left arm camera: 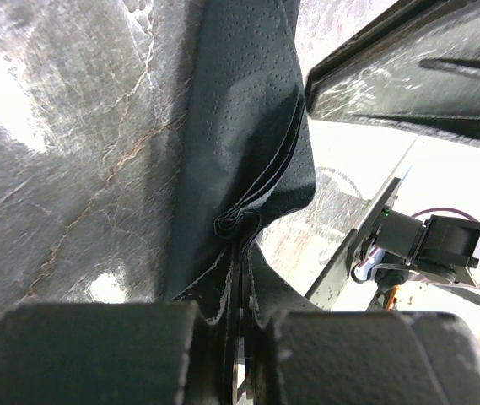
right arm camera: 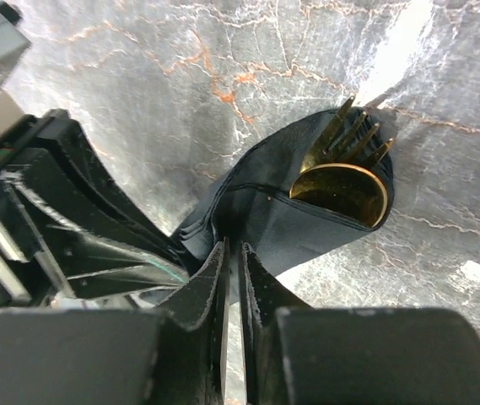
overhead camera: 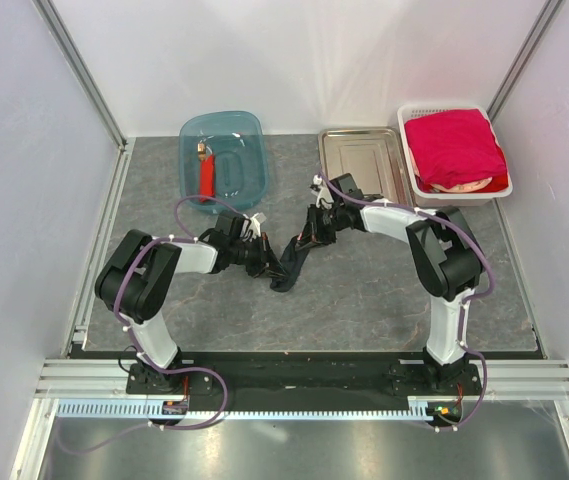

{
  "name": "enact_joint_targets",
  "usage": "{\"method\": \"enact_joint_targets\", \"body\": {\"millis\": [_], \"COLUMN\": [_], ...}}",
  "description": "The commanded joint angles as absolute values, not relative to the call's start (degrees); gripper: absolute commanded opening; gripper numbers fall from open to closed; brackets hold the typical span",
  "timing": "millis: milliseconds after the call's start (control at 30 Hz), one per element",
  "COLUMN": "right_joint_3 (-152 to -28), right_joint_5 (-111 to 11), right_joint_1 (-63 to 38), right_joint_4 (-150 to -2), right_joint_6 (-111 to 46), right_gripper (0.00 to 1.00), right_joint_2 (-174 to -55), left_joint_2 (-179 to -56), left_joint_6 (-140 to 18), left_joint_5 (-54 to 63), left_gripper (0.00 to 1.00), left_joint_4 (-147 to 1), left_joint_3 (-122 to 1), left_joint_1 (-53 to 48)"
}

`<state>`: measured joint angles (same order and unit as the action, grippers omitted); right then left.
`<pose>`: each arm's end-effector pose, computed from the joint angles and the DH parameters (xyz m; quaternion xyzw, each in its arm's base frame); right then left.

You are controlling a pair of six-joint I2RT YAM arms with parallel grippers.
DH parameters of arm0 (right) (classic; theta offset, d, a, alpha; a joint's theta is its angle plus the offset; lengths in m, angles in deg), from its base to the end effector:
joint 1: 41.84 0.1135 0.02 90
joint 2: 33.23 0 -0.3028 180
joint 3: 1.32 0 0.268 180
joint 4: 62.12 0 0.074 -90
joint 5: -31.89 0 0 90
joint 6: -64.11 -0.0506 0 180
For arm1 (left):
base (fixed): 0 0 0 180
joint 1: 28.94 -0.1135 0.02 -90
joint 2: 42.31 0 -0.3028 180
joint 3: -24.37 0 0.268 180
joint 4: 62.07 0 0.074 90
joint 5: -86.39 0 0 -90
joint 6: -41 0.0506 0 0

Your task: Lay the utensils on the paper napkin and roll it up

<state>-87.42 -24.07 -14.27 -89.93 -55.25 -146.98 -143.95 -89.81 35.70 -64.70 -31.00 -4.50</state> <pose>0.3814 0.2311 0.1708 -0.0726 0.9143 0.3810 0.1163 0.2969 -0.1702 0.1311 -0.0087 0.8896 -0.4435 0.1086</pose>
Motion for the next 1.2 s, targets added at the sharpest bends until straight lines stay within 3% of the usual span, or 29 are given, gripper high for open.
{"method": "enact_joint_targets", "body": {"millis": [0,267,1167], "right_joint_3": [-84.93,-78.33,-73.58], "right_joint_5": [-20.50,-18.74,-15.13], "right_joint_1": [-15.91,-16.53,-16.79], "right_joint_4": [-83.95,-71.99,-57.56], "right_joint_6": [-60.59,-67.45,-78.36], "right_gripper": [0.13,0.09,0.07], "right_joint_2": [-146.61,-148.27,-152.40], "left_joint_2": [-146.37,-146.81,-146.98], "left_joint_6": [-86.09,-86.09,-85.38], "left_joint_5": [28.47,28.56,28.91], "left_gripper": [0.02,0.02,0.02], "left_joint_4": [-68.42,-68.33,-68.68], "left_joint_3": [-31.11,-31.19,-31.63], "left_joint_1": [-5.13,-5.13,-5.13]}}
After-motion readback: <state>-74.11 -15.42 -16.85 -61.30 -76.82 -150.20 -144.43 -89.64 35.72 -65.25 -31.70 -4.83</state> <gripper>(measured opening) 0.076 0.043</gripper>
